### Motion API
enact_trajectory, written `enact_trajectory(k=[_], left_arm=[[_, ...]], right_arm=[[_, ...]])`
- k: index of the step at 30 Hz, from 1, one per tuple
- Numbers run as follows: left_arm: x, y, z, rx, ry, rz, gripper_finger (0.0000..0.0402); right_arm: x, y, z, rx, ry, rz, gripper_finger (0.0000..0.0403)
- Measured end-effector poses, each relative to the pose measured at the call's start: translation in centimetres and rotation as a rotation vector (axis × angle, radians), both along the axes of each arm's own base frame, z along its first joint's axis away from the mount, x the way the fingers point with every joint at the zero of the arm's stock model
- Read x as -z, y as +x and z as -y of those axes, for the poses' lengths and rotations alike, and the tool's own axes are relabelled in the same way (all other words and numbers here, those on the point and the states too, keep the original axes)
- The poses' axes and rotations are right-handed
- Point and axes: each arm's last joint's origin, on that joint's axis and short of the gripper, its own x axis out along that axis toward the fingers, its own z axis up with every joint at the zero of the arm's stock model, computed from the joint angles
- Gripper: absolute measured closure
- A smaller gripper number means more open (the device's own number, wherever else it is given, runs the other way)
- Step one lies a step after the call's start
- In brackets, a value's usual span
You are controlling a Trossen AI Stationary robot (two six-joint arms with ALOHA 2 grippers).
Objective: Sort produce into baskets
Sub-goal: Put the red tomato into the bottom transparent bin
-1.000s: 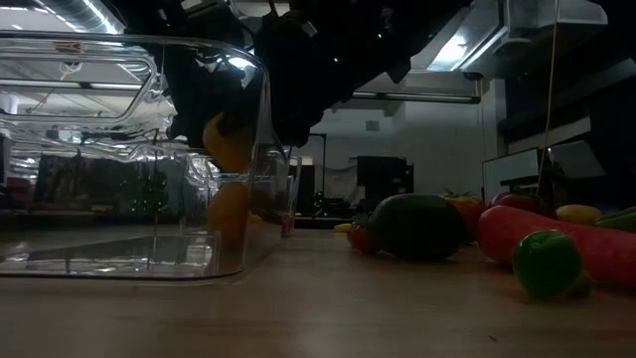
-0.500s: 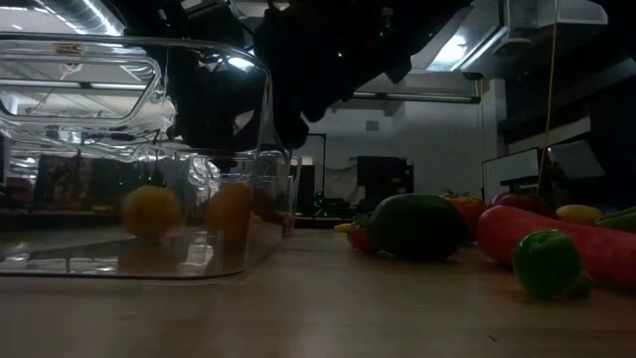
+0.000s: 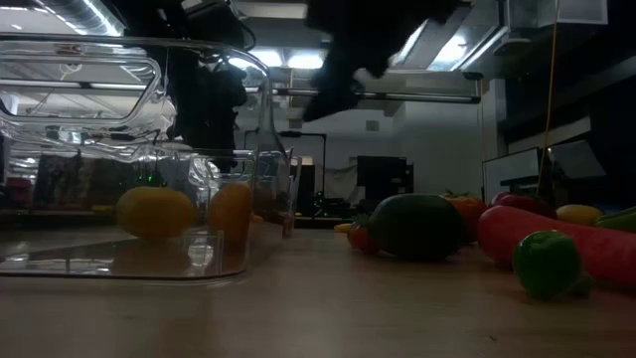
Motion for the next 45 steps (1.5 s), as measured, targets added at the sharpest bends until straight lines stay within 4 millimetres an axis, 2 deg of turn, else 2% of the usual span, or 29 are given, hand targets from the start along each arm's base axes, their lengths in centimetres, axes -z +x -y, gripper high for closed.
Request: enact_trajectory(k=[10,15,22,30,40,45], left_arm=[[0.0,0.0,0.0,0.0,0.0,0.001,0.0222],[0.0,0.0,0.0,0.0,-0.001,-0.002,0.0222],[0.0,0.0,0.0,0.0,0.001,0.002,0.0222],[0.0,0.0,0.0,0.0,0.001,0.005,0.0222],[0.0,0.0,0.0,0.0,0.001,0.005,0.0222],[0.0,0.0,0.0,0.0,0.001,0.004,0.0222]], right_arm=[[-4.6,-7.0,0.7,0.105,-0.144,-0.202,0.0026],[-5.2,-10.2,1.0,0.15,-0.199,-0.229,0.0026],[-3.4,-14.1,1.6,0.328,-0.287,-0.27,0.0026],[-0.6,-16.8,1.8,0.41,-0.277,-0.341,0.0026],[3.3,-18.1,3.1,0.45,-0.148,-0.463,0.0026],[4.2,-18.2,3.0,0.435,-0.114,-0.459,0.0026]])
